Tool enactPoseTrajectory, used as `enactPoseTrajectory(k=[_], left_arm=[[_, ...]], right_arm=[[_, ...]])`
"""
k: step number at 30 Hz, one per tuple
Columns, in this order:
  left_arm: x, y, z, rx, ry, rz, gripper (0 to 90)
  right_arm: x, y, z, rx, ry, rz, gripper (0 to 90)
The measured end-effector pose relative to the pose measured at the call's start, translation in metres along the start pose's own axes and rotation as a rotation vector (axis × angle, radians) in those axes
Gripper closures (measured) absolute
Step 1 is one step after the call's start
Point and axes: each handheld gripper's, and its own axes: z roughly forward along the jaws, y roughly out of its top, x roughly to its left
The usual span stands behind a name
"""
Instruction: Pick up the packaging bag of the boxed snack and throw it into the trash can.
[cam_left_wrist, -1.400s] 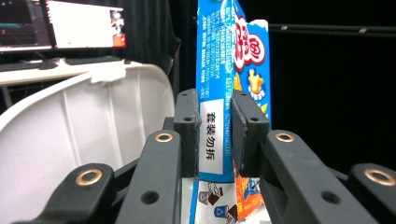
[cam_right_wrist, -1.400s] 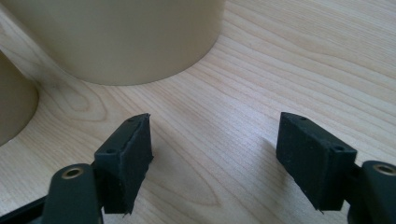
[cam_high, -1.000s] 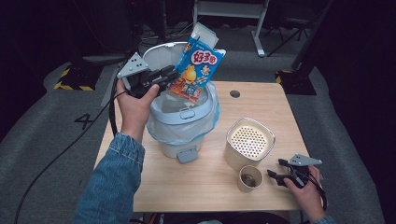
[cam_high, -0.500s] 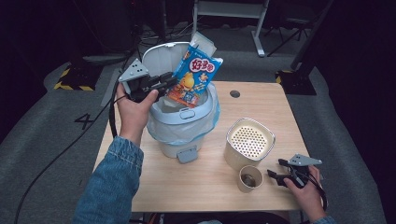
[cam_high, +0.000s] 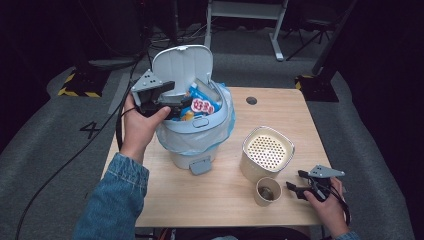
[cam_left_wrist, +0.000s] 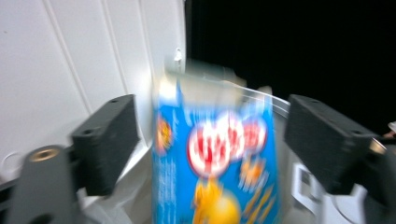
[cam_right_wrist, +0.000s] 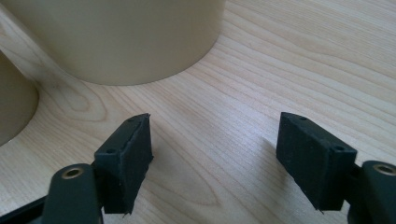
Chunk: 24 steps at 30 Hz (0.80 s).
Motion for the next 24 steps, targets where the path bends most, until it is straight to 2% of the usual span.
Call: enactPoseTrajectory(k=[2, 3, 5, 8, 10, 16, 18, 24], left_arm=[[-0.005, 0.001, -0.009, 0.001, -0.018, 0.020, 24.1], [-0.005, 0.001, -0.009, 0.001, -0.018, 0.020, 24.3], [-0.010, 0.001, -0.012, 0.017, -0.037, 0.047, 25.0], [-0.019, -0.001, -0.018, 0.052, -0.031, 0.097, 26.4], [-0.023, -0.002, -0.022, 0.067, -0.031, 0.113, 26.4], [-0.028, -0.010, -0.039, 0.084, -0.038, 0.121, 26.6], [-0.028, -0.015, -0.049, 0.101, -0.043, 0.120, 26.7], [-0.030, -0.027, -0.064, 0.141, -0.048, 0.121, 26.7]], right_arm=[[0.000, 0.000, 0.000, 0.000, 0.000, 0.000, 27.1], [0.000, 0.000, 0.000, 0.000, 0.000, 0.000, 27.1], [0.000, 0.000, 0.000, 0.000, 0.000, 0.000, 27.1], [0.000, 0.000, 0.000, 0.000, 0.000, 0.000, 27.1], [0.000, 0.000, 0.000, 0.000, 0.000, 0.000, 27.1], [0.000, 0.000, 0.000, 0.000, 0.000, 0.000, 27.1], [0.000, 0.000, 0.000, 0.000, 0.000, 0.000, 27.1], [0.000, 0.000, 0.000, 0.001, 0.001, 0.000, 27.1]])
